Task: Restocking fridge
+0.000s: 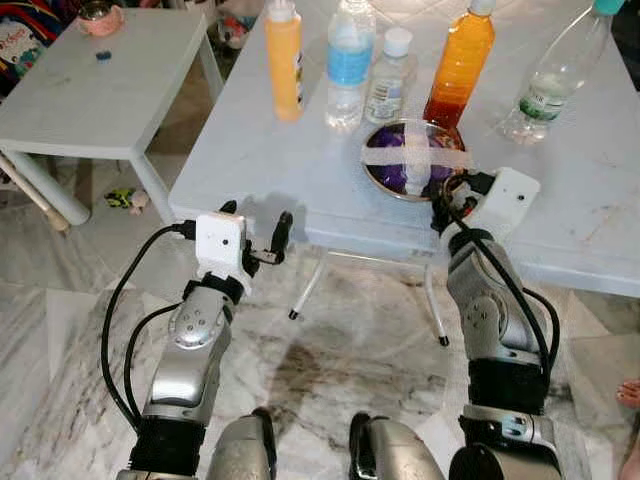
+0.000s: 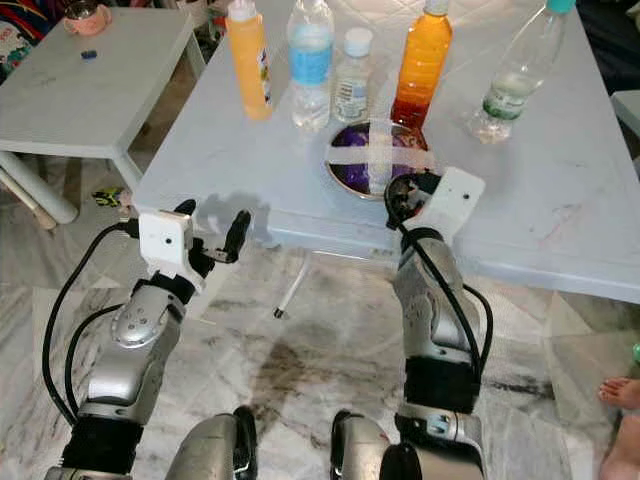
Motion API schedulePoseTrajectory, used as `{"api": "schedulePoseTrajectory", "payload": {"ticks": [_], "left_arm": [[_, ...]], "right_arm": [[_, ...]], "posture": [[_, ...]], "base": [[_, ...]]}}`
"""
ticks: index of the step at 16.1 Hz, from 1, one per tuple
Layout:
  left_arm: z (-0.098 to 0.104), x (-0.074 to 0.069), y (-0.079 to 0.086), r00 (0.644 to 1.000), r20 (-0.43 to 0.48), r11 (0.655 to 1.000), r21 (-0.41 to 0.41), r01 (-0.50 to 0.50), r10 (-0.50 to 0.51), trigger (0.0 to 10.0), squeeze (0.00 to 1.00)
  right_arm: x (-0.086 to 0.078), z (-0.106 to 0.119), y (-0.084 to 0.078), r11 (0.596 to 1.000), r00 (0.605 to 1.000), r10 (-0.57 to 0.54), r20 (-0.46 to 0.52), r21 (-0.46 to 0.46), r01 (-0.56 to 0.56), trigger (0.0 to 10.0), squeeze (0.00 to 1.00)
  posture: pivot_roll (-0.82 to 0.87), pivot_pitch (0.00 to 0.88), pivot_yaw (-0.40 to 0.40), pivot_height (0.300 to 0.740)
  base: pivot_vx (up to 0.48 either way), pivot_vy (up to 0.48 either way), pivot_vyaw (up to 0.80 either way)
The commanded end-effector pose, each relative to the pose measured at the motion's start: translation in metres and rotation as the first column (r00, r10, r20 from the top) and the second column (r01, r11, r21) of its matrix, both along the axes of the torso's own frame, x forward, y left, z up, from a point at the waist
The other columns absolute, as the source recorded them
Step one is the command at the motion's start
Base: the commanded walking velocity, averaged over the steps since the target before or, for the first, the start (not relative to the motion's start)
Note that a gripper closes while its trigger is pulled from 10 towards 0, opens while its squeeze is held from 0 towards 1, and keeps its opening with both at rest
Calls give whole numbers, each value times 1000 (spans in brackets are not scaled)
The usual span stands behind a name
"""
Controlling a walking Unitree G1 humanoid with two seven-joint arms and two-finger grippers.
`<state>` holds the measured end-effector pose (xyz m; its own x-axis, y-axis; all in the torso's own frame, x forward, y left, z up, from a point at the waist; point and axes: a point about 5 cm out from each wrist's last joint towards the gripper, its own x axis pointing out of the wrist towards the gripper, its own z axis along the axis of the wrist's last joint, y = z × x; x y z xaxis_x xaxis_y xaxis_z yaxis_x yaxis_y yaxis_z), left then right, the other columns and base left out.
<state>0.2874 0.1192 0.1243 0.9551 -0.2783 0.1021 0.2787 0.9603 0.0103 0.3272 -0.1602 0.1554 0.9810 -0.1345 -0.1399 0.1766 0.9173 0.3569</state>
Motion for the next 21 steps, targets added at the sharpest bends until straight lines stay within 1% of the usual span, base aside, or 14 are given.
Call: {"api": "schedulePoseTrajectory", "payload": {"ticks": [1,3,4,6,7,8,9,11,16,17,19,20,21], "left_arm": [[-3,-1,1,1000,-6,1000,12,0,0,10000,0],[-2,0,1,1000,-3,1000,14,-1,1,10000,0],[-2,-1,1,1000,-3,1000,14,0,0,10000,0],[-2,-1,0,1000,-4,1000,14,2,-2,10000,0],[-2,-1,0,1000,-4,1000,13,3,-3,10000,0],[-2,-1,0,1000,-5,1000,13,3,-3,10000,0],[-2,-1,0,1000,-6,1000,12,3,-3,10000,0],[-2,-1,0,1000,-5,1000,13,4,-4,10000,0],[-1,-1,0,1000,-3,1000,13,3,-3,10000,0],[0,0,-1,1000,-1,1000,13,4,-4,10000,0],[0,0,-1,1000,0,1000,12,4,-4,10000,0],[0,0,-1,1000,1,1000,13,4,-4,10000,0],[0,0,-1,1000,1,1000,13,4,-4,10000,0]], "right_arm": [[1,-1,4,999,1000,18,-8,28,-18,10000,0],[2,3,17,988,996,86,20,126,-88,10000,0],[0,0,19,981,996,89,2,170,-88,10000,0],[-1,-3,20,977,996,91,-13,195,-87,9961,0],[-3,-7,19,972,996,88,-29,221,-79,3922,0],[-3,-8,19,971,996,86,-36,226,-75,980,0],[-4,-10,17,971,996,79,-47,232,-66,314,0],[-4,-11,15,970,996,71,-55,238,-56,39,0],[-2,-7,3,973,998,36,-51,230,-23,0,0],[1,-2,-5,975,999,13,-37,221,-4,0,0],[2,1,-8,977,1000,3,-30,212,4,0,0],[3,4,-13,983,1000,-14,-15,184,17,0,0],[3,6,-15,985,1000,-19,-10,173,20,0,0]], "posture": [[10,168,33,740],[10,168,34,740],[9,171,36,740],[9,173,36,740],[9,175,37,740],[9,176,38,740],[9,176,38,740],[9,177,39,740],[7,179,41,740],[7,179,42,740],[6,179,42,740],[6,179,42,740],[5,178,42,740]], "base": [[0,0,0],[0,0,0],[0,0,0],[0,0,0],[0,0,0],[0,0,0],[0,0,0],[0,0,0],[0,0,0],[0,0,0],[0,0,0],[0,0,0],[0,0,0]]}}
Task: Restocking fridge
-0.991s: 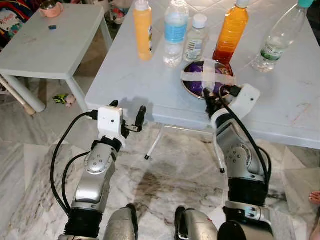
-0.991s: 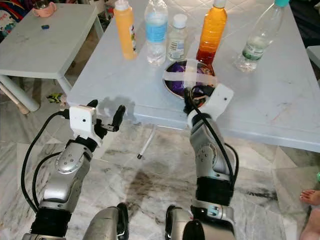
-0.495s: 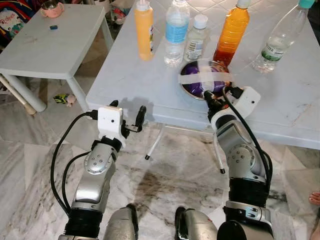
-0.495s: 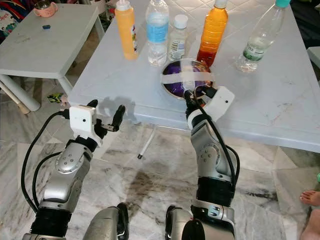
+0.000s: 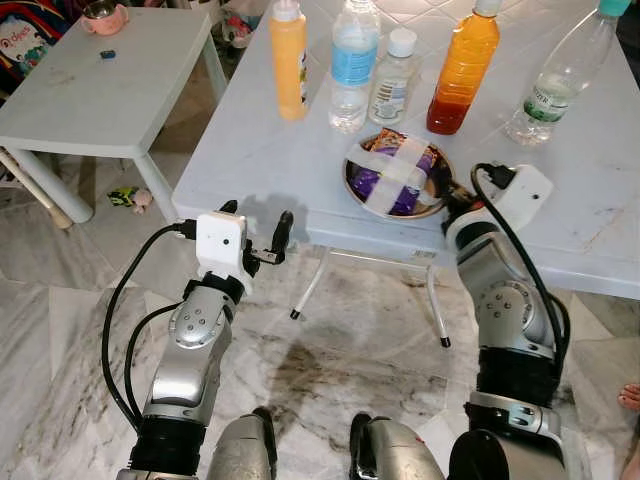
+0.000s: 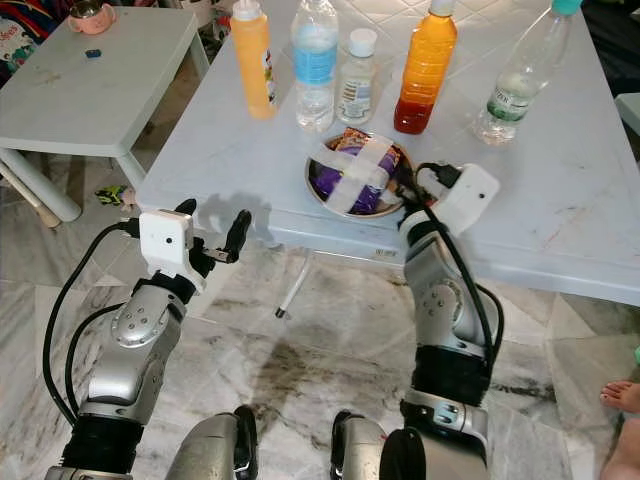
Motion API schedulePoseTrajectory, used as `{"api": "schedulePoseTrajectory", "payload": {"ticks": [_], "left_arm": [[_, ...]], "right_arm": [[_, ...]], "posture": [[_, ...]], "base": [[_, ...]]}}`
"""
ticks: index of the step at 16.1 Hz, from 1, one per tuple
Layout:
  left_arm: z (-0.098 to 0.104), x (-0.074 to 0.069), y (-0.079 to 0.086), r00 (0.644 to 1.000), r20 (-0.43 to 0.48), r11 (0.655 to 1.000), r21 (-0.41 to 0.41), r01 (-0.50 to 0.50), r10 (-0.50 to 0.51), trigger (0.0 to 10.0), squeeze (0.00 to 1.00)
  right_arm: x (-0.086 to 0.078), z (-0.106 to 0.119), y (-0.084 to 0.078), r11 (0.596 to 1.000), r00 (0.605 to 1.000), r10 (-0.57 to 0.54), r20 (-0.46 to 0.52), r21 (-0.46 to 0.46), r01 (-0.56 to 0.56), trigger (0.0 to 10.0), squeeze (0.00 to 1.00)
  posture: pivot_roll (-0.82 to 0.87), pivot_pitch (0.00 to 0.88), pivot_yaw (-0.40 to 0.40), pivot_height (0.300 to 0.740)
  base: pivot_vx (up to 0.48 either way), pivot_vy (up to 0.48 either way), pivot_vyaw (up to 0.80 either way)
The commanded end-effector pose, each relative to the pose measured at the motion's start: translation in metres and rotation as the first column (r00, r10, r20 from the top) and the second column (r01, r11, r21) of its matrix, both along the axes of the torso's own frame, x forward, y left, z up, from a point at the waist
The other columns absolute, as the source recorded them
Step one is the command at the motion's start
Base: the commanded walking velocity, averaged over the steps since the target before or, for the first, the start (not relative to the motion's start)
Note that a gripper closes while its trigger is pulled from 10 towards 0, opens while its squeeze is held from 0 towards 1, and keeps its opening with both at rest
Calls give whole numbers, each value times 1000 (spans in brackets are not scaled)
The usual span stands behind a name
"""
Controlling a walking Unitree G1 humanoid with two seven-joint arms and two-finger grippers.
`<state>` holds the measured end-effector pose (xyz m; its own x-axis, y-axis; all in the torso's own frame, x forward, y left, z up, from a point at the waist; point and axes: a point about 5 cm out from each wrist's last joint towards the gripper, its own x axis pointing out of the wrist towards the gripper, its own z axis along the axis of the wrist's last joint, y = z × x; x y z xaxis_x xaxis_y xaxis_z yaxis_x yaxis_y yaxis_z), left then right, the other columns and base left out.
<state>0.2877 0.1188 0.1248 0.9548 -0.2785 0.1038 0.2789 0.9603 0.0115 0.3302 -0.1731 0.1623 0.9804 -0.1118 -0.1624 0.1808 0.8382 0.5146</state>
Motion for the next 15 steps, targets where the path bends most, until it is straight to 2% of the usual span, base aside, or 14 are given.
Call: {"api": "schedulePoseTrajectory", "payload": {"ticks": [1,2,3,4,5,6,10,13,15], "left_arm": [[0,0,0,1000,-1,1000,12,3,-3,10000,0],[0,0,-1,1000,-1,1000,11,3,-3,10000,0],[0,0,-1,1000,0,1000,11,3,-3,10000,0],[0,0,-1,1000,-1,1000,11,3,-3,10000,0],[0,0,-1,1000,-1,1000,11,2,-2,10000,0],[0,0,-1,1000,-2,1000,11,2,-2,10000,0],[0,0,-1,1000,-5,1000,9,5,-5,10000,0],[0,0,-2,1000,-5,1000,10,6,-6,10000,0],[0,0,-1,1000,-5,1000,10,5,-5,10000,0]], "right_arm": [[1,1,-6,999,1000,-31,-1,-24,31,0,0],[2,4,-11,998,999,-48,4,-36,48,510,0],[4,6,-15,998,999,-52,7,-43,53,3804,0],[6,8,-21,996,998,-56,5,-71,57,8667,0],[7,9,-24,996,999,-52,3,-78,52,10000,333],[7,10,-25,996,1000,-28,-3,-85,28,10000,1000],[7,6,-23,984,999,31,-30,-174,-36,10000,1000],[5,8,-8,971,993,118,-14,-208,-119,10000,1000],[3,11,-1,963,990,138,-5,-232,-135,10000,1000]], "posture": [[6,179,43,740],[6,178,43,740],[7,179,44,740],[6,179,43,740],[5,179,42,740],[4,179,42,740],[4,180,43,740],[8,181,43,740],[8,181,40,740]], "base": [[0,0,0],[0,0,0],[0,0,0],[0,0,0],[0,0,0],[0,0,0],[0,0,0],[0,0,0],[0,0,0]]}}
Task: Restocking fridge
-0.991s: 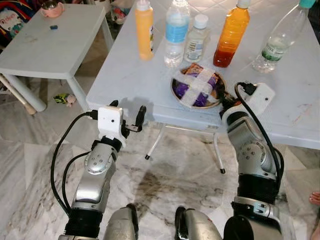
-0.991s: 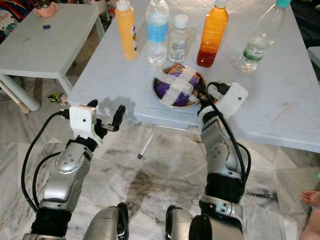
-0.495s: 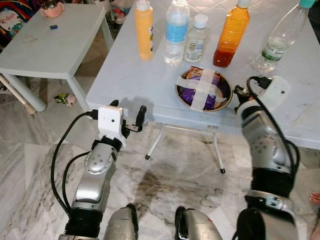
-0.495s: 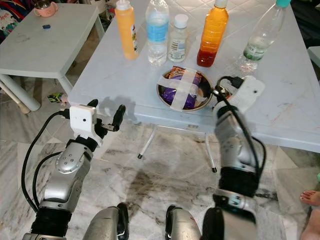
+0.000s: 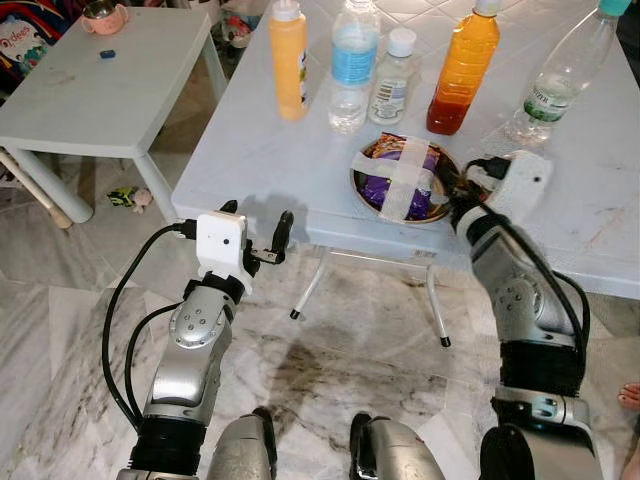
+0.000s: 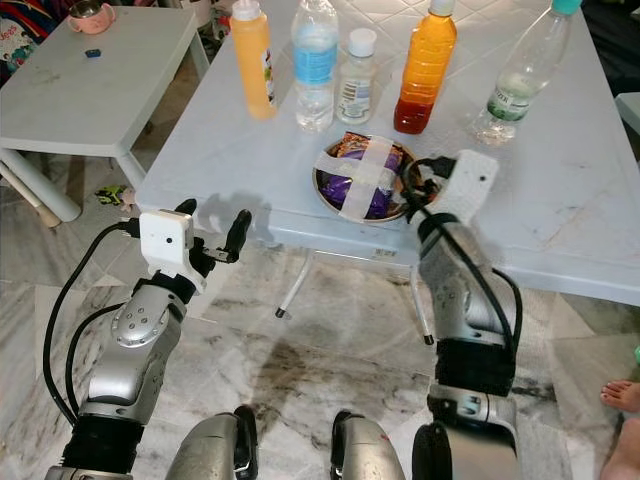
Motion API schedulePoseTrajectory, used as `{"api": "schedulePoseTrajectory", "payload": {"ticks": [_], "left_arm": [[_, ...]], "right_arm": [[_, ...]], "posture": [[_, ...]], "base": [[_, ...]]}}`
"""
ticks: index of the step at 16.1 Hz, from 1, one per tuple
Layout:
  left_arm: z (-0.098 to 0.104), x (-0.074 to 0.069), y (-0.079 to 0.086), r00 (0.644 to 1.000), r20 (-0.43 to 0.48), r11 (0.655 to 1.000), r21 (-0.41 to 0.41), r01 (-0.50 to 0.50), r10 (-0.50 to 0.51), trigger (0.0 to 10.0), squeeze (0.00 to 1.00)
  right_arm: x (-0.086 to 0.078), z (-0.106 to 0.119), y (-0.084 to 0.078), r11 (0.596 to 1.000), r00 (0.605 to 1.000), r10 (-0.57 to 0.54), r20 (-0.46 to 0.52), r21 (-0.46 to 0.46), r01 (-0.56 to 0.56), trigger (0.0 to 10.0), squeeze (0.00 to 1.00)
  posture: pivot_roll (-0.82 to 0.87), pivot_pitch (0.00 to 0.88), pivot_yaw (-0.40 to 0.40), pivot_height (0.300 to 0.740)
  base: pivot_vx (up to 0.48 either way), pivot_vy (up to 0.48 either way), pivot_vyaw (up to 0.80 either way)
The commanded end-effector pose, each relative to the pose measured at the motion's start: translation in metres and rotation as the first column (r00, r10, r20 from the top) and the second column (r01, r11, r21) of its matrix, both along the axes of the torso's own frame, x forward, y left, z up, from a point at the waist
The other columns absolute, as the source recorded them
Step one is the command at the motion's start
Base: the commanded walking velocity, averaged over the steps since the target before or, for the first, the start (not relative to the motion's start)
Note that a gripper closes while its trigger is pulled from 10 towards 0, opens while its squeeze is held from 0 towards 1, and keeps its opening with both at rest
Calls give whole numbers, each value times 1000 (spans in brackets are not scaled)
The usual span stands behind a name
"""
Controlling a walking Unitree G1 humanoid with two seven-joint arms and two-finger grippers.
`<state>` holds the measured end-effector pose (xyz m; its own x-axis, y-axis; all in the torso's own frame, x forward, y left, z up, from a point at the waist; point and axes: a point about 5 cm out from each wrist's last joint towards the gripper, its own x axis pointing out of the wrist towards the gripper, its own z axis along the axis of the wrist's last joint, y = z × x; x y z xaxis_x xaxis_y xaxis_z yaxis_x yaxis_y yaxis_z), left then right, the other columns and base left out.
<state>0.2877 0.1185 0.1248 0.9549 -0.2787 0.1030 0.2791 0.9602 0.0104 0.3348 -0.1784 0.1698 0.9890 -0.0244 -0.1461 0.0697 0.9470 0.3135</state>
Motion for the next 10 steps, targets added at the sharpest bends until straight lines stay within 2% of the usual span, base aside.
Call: {"api": "schedulePoseTrajectory", "payload": {"ticks": [1,5,8,9,10], "left_arm": [[0,0,-1,1000,-4,1000,10,5,-5,10000,0],[-1,-1,-1,1000,-5,1000,7,4,-4,10000,0],[-1,0,-2,1000,-4,1000,6,7,-7,10000,0],[-1,0,-1,1000,-4,1000,6,6,-6,10000,0],[-1,0,-1,1000,-3,1000,6,3,-3,10000,0]], "right_arm": [[-4,3,8,1000,1000,10,6,-9,-10,10000,1000],[-12,-2,17,1000,1000,20,-13,-18,-20,10000,1000],[-12,1,15,1000,1000,-2,-8,-31,2,10000,1000],[-12,4,14,999,1000,-14,-1,-33,14,10000,757],[-12,9,14,999,1000,-16,19,-34,17,10000,243]], "posture": [[7,180,38,740],[5,180,36,740],[4,177,36,740],[5,176,35,740],[3,178,36,740]], "base": [[0,0,0],[0,0,0],[0,0,0],[0,0,0],[0,0,0]]}}
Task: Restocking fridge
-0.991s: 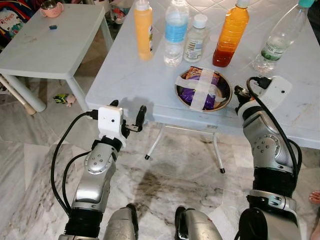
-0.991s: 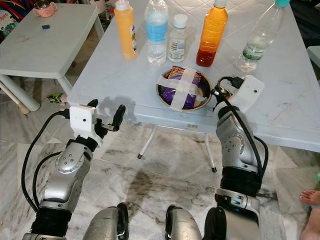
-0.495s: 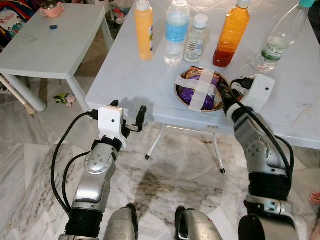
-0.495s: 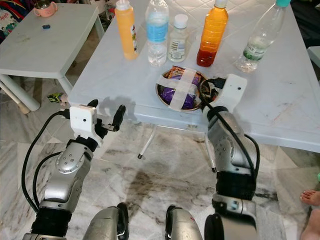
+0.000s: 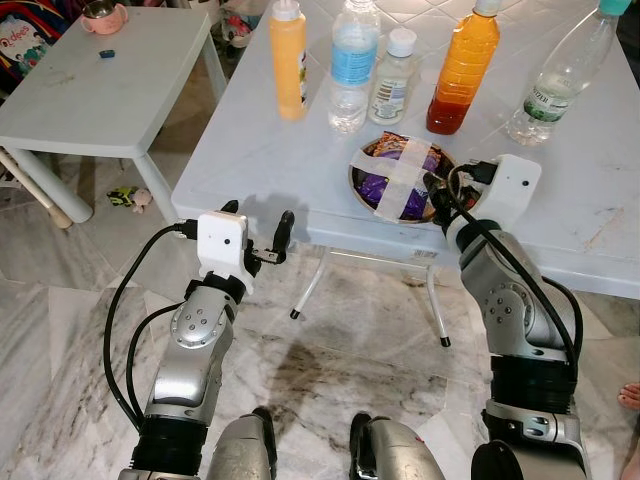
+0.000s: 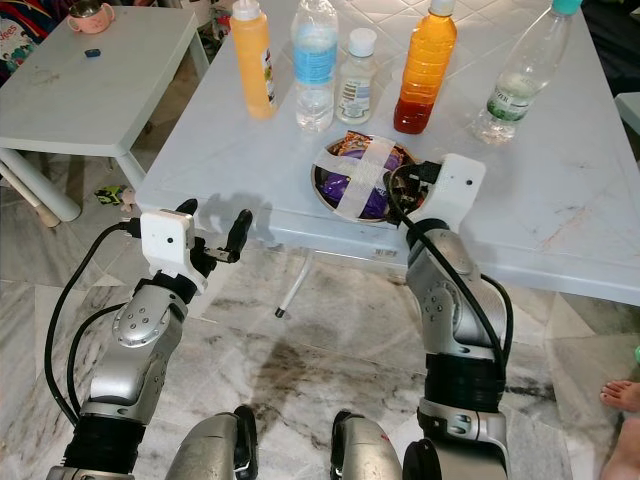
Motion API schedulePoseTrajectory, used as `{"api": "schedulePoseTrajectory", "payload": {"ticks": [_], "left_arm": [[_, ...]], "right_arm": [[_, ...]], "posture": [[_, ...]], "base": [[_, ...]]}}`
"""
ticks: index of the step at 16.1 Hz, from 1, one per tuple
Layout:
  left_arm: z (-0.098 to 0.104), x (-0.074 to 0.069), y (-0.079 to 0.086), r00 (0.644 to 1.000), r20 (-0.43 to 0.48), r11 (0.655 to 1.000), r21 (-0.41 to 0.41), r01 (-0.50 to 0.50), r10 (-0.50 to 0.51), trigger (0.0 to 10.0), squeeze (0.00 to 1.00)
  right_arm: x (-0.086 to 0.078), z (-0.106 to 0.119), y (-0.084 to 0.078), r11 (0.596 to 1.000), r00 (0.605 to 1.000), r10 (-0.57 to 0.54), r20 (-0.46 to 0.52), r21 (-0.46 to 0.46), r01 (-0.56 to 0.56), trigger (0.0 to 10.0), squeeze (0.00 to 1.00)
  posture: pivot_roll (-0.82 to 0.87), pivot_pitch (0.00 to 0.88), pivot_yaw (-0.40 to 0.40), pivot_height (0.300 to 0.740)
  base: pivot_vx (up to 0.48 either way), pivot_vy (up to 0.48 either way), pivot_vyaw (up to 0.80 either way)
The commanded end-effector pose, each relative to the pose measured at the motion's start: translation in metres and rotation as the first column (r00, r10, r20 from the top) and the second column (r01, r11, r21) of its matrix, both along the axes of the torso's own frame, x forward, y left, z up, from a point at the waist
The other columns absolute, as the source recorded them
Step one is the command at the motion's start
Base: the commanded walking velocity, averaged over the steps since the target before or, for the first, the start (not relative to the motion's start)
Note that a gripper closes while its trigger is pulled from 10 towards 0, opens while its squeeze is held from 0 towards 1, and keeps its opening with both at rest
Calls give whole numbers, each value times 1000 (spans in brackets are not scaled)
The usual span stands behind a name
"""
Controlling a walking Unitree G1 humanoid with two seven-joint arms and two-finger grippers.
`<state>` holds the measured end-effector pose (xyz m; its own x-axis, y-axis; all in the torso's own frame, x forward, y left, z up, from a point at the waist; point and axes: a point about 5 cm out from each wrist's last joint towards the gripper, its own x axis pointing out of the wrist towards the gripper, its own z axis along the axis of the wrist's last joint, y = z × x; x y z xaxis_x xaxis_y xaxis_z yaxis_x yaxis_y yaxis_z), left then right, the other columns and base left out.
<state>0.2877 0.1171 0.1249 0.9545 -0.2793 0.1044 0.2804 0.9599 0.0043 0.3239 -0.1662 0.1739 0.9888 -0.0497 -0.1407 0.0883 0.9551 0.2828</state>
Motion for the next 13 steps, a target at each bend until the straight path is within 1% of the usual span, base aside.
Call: {"api": "schedulePoseTrajectory", "payload": {"ticks": [1,3,5,7,8,9,11,12,13], "left_arm": [[-1,0,1,1000,-3,1000,12,0,0,10000,0],[-1,-1,0,1000,-4,1000,11,1,-1,10000,0],[-2,-1,-1,1000,-9,1000,12,3,-3,10000,0],[-2,0,0,1000,-8,1000,15,4,-3,10000,0],[-2,0,0,1000,-8,1000,15,3,-3,10000,0],[-3,0,0,1000,-8,1000,16,2,-2,10000,0],[-3,0,0,1000,-9,1000,16,4,-4,10000,0],[-3,0,-1,1000,-9,1000,15,5,-5,10000,0],[-3,0,-1,1000,-10,1000,15,5,-5,10000,0]], "right_arm": [[-2,7,2,1000,1000,2,25,-11,-1,10000,0],[-4,7,3,1000,1000,-7,27,-15,8,10000,0],[-8,-2,2,1000,1000,-20,-1,-18,20,10000,0],[-11,-9,-3,999,999,-42,-23,-30,42,10000,0],[-12,-11,-6,997,998,-61,-25,-39,60,4196,0],[-13,-14,-7,997,997,-70,-27,-39,69,0,0],[-12,-17,-7,997,998,-61,-34,-52,59,0,0],[-11,-18,-7,997,998,-60,-35,-54,58,1490,0],[-8,-20,-8,997,998,-53,-44,-62,50,6196,0]], "posture": [[4,178,35,740],[4,179,35,740],[3,180,37,740],[3,181,39,740],[2,181,40,740],[0,181,41,740],[1,181,42,740],[3,181,41,740],[5,181,40,740]], "base": [[0,0,0],[0,0,0],[0,0,0],[0,0,0],[0,0,0],[0,0,0],[0,0,0],[0,0,0],[0,0,0]]}}
